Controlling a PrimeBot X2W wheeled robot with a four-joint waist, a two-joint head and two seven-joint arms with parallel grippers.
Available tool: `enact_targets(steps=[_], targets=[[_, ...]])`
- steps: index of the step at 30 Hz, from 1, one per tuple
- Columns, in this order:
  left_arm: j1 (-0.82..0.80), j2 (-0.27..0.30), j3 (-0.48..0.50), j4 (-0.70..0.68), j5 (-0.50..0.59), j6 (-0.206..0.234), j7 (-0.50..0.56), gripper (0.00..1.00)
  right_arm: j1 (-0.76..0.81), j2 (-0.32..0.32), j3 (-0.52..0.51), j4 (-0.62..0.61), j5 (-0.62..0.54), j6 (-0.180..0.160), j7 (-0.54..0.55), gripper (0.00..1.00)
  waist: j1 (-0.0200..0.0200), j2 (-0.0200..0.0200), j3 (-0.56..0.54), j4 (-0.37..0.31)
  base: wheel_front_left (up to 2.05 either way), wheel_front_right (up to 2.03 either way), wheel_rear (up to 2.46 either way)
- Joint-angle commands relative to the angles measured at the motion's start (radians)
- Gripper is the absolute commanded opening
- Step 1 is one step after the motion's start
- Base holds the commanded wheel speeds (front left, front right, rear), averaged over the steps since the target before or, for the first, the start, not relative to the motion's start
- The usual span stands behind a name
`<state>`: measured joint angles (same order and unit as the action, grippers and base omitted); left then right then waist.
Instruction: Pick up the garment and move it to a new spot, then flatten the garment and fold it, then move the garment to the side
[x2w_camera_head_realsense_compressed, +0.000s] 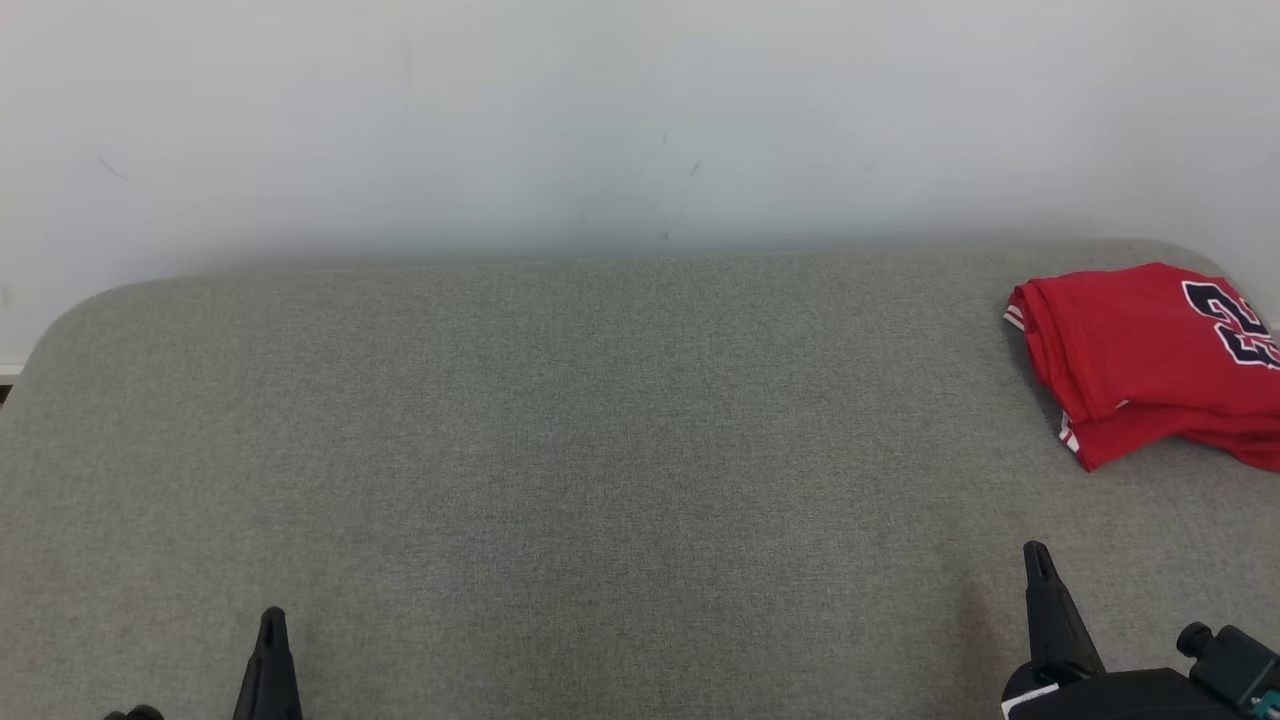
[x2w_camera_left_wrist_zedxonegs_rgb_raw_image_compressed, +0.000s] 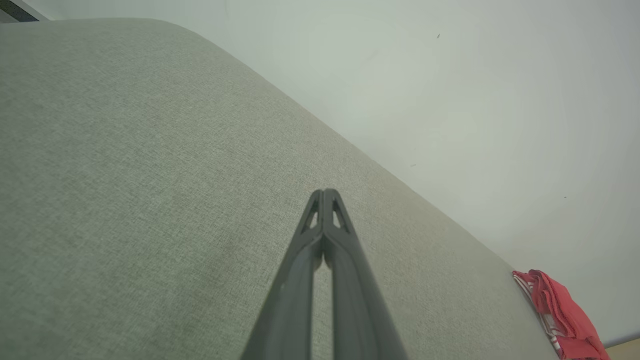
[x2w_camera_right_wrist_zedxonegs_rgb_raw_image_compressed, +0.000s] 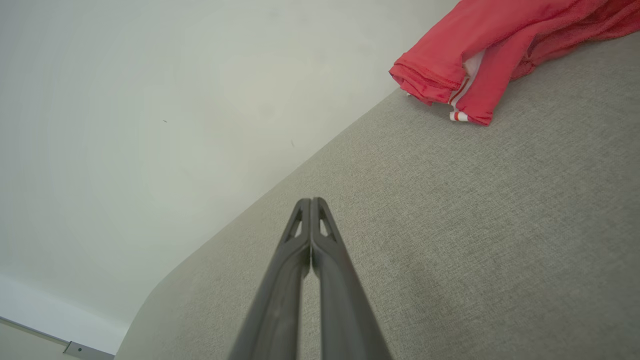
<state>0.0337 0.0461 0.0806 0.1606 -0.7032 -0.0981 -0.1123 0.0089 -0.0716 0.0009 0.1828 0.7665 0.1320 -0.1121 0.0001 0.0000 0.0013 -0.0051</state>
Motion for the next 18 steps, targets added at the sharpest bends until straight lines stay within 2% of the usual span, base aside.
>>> enact_targets(steps=[1, 18], targets=[[-0.031, 0.004, 0.006, -0.007, -0.03, -0.005, 0.004, 0.0, -0.025, -0.007, -0.006, -0.01, 0.025, -0.001, 0.006, 0.0, 0.0, 0.0, 0.0, 0.0, 0.0, 0.0, 0.0], [-0.061, 0.005, 0.013, 0.016, -0.253, -0.013, 0.061, 0.0, -0.049, -0.006, -0.026, 0.007, 0.241, -0.001, 0.056, 0.0, -0.0001, 0.0, 0.0, 0.001, 0.0, 0.0, 0.0]])
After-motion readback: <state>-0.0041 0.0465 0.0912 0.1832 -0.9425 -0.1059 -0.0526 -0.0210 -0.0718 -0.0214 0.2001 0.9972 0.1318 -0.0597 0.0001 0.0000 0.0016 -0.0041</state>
